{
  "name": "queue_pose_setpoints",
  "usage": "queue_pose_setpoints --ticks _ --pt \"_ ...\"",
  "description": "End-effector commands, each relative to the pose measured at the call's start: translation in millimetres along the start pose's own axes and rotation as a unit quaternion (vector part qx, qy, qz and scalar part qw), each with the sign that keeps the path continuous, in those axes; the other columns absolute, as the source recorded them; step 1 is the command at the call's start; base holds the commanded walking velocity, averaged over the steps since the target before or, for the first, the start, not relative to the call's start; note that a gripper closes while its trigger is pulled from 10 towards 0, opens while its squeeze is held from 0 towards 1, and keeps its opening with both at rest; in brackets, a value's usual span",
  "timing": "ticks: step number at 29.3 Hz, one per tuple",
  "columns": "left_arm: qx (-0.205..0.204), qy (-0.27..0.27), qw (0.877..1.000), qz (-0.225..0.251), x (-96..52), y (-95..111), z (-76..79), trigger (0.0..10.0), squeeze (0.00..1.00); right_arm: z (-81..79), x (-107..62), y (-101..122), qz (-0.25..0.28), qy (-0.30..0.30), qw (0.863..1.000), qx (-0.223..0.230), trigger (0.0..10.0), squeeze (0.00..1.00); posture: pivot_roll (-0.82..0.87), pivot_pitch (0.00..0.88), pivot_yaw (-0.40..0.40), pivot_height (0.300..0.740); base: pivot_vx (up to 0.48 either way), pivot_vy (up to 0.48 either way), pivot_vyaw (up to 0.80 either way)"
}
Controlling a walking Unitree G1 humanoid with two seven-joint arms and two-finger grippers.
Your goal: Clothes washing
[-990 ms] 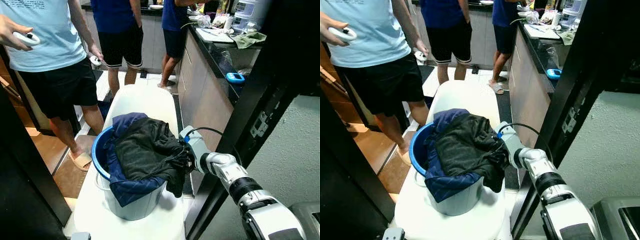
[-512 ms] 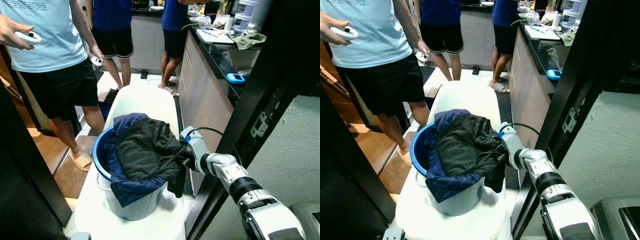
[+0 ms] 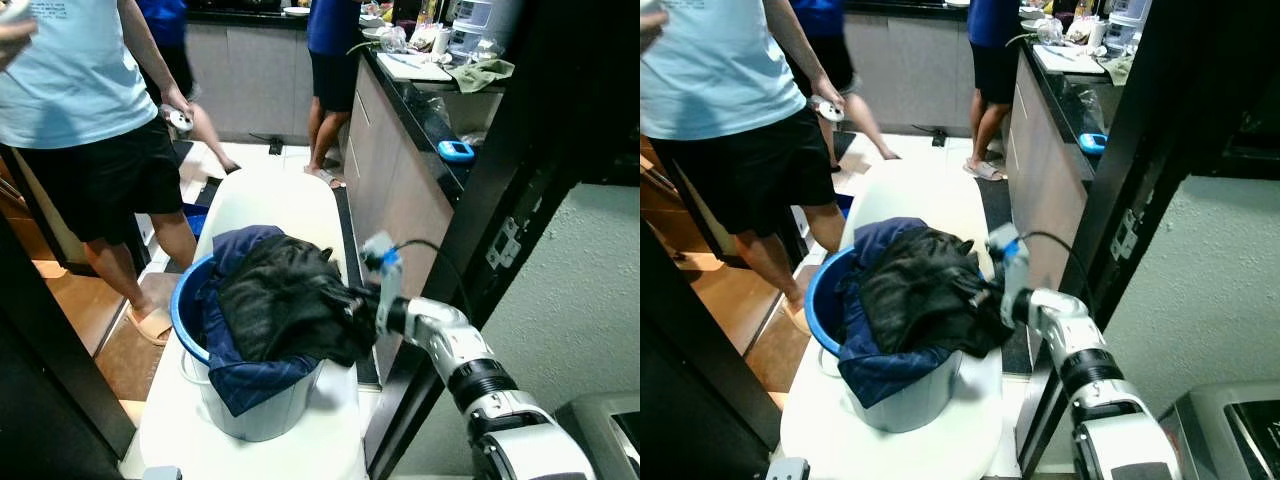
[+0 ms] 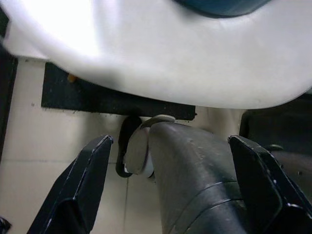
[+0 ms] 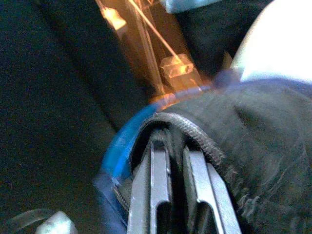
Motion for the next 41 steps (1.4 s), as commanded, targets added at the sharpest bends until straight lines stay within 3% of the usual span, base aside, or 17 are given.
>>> queue_pose_setpoints --ticks 1,5,9,12,13,14,17,19,21,23,27,41 --pt "-0.014 0.013 1.0 -0.018 -3.2 -8 -6.1 10.0 0.0 -9.7 -0.8 24 0.051 0.039 0.998 -0.001 0.0 0.0 0.19 0.0 -0.074 0.74 0.0 0.0 0.0" --pt "-0.015 0.039 0.999 -0.029 -4.2 -7 -18.1 10.0 0.0 -23.4 -0.6 56 0.121 0.085 0.989 0.01 0.0 0.0 0.19 0.0 -0.074 0.74 0.0 0.0 0.0" --pt "-0.018 0.043 0.998 -0.03 -4.4 -7 -20.3 10.0 0.0 -25.8 -0.8 68 0.147 0.092 0.985 0.012 0.0 0.0 0.19 0.0 -0.074 0.74 0.0 0.0 0.0" --pt "-0.025 0.044 0.998 -0.043 -4.8 -10 -22.4 10.0 0.0 -32.4 -8.4 117 0.251 0.104 0.962 0.021 0.0 0.0 0.19 0.0 -0.071 0.74 0.0 0.0 0.0" --pt "-0.025 0.044 0.998 -0.043 -4.8 -10 -22.4 10.0 0.0 -32.4 -8.4 117 0.251 0.104 0.962 0.021 0.0 0.0 0.19 0.0 -0.071 0.74 0.0 0.0 0.0" --pt "-0.029 0.044 0.997 -0.051 -5.0 -12 -22.6 10.0 0.0 -41.1 -12.9 136 0.287 0.116 0.951 0.02 0.0 0.0 0.19 0.0 -0.068 0.74 0.0 0.0 0.0" --pt "-0.034 0.044 0.997 -0.059 -5.5 -14 -23.1 10.0 0.0 -52.1 -15.6 148 0.302 0.141 0.943 0.015 0.0 0.0 0.19 0.0 -0.065 0.74 0.0 0.0 0.0" --pt "-0.034 0.044 0.997 -0.059 -5.5 -14 -23.1 10.0 0.0 -52.1 -15.6 148 0.302 0.141 0.943 0.015 0.0 0.0 0.19 0.0 -0.065 0.74 0.0 0.0 0.0" --pt "-0.034 0.046 0.996 -0.069 -6.1 -16 -24.1 10.0 0.0 -67.4 -21.0 150 0.3 0.191 0.935 0.006 0.0 0.0 0.19 0.0 -0.062 0.74 0.0 0.0 0.0" --pt "-0.034 0.046 0.996 -0.069 -6.1 -16 -24.1 10.0 0.0 -67.4 -21.0 150 0.3 0.191 0.935 0.006 0.0 0.0 0.19 0.0 -0.062 0.74 0.0 0.0 0.0" --pt "-0.03 0.049 0.995 -0.081 -7.2 -19 -26.3 10.0 0.0 -88.4 -27.0 140 0.27 0.264 0.926 -0.013 0.0 0.0 0.19 0.0 -0.056 0.74 -0.136 0.0 0.0" --pt "-0.027 0.048 0.994 -0.096 -9.9 -25 -25.4 10.0 0.0 -85.0 -24.9 139 0.271 0.231 0.935 -0.007 0.0 0.0 0.19 0.0 -0.049 0.74 -0.309 0.0 0.0"
Point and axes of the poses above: a point about 5 cm out from each wrist's last joint towards the gripper, its own x axis pointing out of the wrist towards the gripper, its own y axis along the axis of the wrist's last joint, z = x × y, the point moved 3 cm from there along x, pointing out of the wrist towards the gripper, and after that the axes turned 8 degrees about x, right-handed, at the moved point
